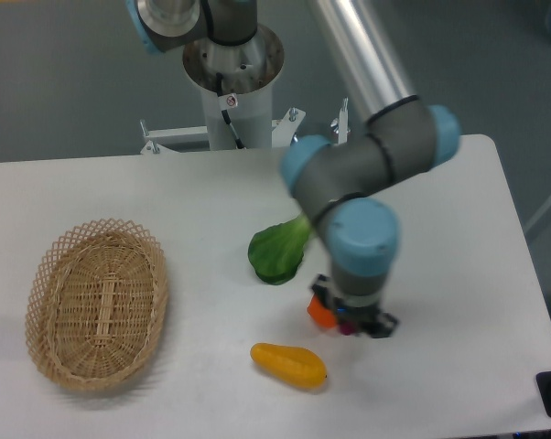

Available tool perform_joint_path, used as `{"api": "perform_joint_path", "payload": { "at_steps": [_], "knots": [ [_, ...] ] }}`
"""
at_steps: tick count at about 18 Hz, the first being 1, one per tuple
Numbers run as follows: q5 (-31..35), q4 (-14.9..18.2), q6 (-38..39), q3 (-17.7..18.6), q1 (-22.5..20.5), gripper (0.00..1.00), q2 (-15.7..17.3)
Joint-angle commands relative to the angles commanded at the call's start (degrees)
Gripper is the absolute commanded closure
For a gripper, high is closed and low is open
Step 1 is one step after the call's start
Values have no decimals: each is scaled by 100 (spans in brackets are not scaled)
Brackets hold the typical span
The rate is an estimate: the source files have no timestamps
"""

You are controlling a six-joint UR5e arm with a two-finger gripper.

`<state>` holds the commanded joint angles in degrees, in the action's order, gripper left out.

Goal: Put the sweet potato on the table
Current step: 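Move the gripper holding the purple sweet potato toward the bok choy, then lower the sweet potato onto the table beside the yellow vegetable and release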

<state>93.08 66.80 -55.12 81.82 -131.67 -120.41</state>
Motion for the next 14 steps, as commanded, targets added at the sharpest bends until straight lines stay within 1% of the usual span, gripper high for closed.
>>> {"api": "perform_joint_path", "payload": {
  "at_steps": [2, 4, 5, 8, 9, 12, 13, 14],
  "knots": [
    [-9, -9, 115, 114, 167, 83, 27],
    [17, -70, 168, 290, 299, 81, 27],
    [26, -218, 220, 412, 335, 81, 27],
    [44, -965, 309, 790, 361, 79, 27],
    [44, -1115, 309, 896, 388, 79, 27],
    [35, -1152, 300, 976, 388, 75, 36],
    [35, -1152, 291, 976, 388, 72, 36],
    [26, -1152, 248, 976, 388, 66, 36]
  ]
}}
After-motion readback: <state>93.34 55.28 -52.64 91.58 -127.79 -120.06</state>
